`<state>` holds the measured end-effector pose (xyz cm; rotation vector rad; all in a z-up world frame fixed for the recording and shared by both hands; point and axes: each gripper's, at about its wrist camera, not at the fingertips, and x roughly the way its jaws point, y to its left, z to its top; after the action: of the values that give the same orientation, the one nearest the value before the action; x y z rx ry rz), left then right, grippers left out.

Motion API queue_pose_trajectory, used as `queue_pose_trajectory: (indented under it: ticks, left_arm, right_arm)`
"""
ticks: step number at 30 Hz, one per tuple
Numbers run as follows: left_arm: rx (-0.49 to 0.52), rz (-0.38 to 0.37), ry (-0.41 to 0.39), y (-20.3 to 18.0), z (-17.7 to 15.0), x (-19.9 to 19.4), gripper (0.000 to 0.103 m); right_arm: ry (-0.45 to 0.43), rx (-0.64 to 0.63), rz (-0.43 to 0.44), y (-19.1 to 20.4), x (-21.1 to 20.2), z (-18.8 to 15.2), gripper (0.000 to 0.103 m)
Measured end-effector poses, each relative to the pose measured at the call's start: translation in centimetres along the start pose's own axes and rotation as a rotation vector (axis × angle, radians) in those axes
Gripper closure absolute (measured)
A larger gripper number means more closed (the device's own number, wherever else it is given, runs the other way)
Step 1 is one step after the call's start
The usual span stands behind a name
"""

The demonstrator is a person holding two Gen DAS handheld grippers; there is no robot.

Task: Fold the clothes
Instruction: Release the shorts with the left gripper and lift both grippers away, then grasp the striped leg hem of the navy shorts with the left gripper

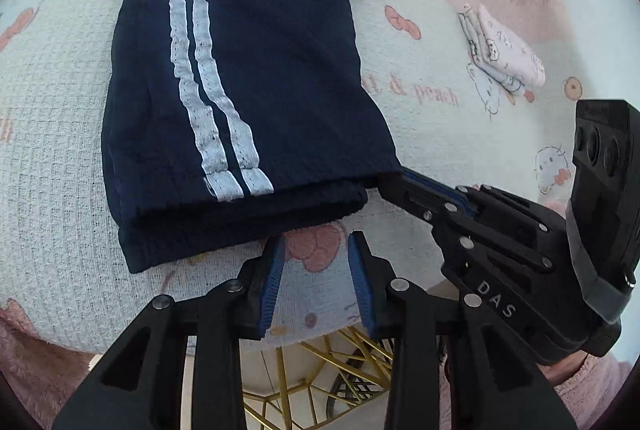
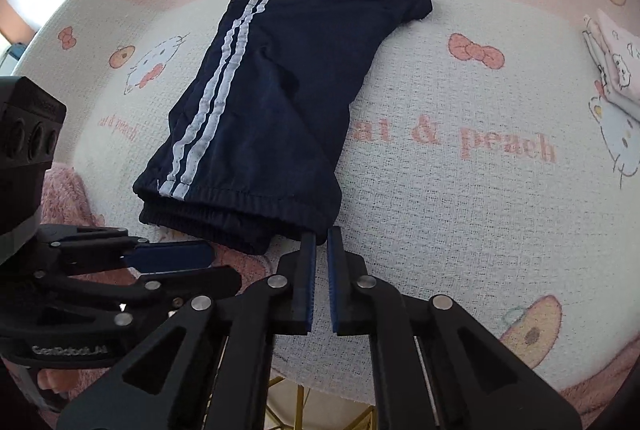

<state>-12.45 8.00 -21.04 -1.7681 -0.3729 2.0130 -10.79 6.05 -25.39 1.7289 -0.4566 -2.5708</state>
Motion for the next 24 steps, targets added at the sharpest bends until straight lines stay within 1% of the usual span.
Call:
queue_pose_trajectory:
  ticks: [2,4,6,7,9,11,14,15,16,18,19,20,22,23,24]
  left_arm:
    - [-0.016,-0.052,-0.035,0.2,0.4,-0.5,0.069]
    - [-0.032,-0.091,-0.068,0.4,0.7,-0.9,0.069]
    - [-0.057,-0.113,-0.081,0.8,0.9,-1.0,0.069]
    - [-0.071,-0.128,-0.082,1.1,0.9,-1.0,0.069]
    - [-0.106,-0.175,-0.072,1.9,0.9,-0.9,0.069]
    - [-0.140,-0.219,-0.071,2.5,0.8,-1.0,0.069]
    - [-0.142,-0.224,-0.081,2.7,0.7,-1.6,0.069]
    - [-0.144,-0.229,-0.084,2.8,0.7,-1.7,0.069]
    - [-0.147,-0.234,-0.086,2.9,0.7,-1.8,0.069]
    - [-0.155,-0.219,-0.099,3.2,0.7,-2.0,0.069]
    - [-0.162,-0.223,-0.103,3.3,0.7,-2.0,0.069]
    - [-0.171,-0.232,-0.104,3.5,0.8,-2.0,0.069]
    - [-0.178,-0.243,-0.113,3.8,0.9,-2.3,0.069]
    - [-0.177,-0.245,-0.120,3.8,0.9,-2.3,0.069]
    - [-0.176,-0.247,-0.127,3.8,0.9,-2.4,0.069]
  right_arm:
    - [0.014,-0.003,0.012,0.2,0.3,-0.2,0.099]
    - [0.040,-0.011,0.050,0.5,0.4,-0.4,0.099]
    - [0.089,-0.008,0.131,0.8,0.8,-0.8,0.100]
    - [0.103,-0.006,0.157,0.9,0.8,-1.1,0.100]
    - [0.135,0.000,0.222,1.0,0.9,-1.4,0.100]
    - [0.111,0.021,0.180,0.6,0.4,-1.2,0.099]
    - [0.072,0.054,0.109,-0.2,-0.4,-0.9,0.098]
    - [0.061,0.063,0.089,-0.5,-0.5,-0.8,0.094]
    - [0.058,0.073,0.088,-0.8,-0.5,-0.7,0.089]
    - [0.069,0.069,0.106,-0.7,-0.2,-0.5,0.083]
    - [0.073,0.061,0.112,-0.3,-0.1,-0.4,0.077]
    - [0.077,0.053,0.117,0.0,0.0,-0.3,0.074]
    - [0.072,0.046,0.117,0.5,0.2,-0.1,0.063]
    - [0.061,0.048,0.109,0.7,0.2,0.0,0.063]
    - [0.051,0.057,0.081,0.6,0.4,0.1,0.063]
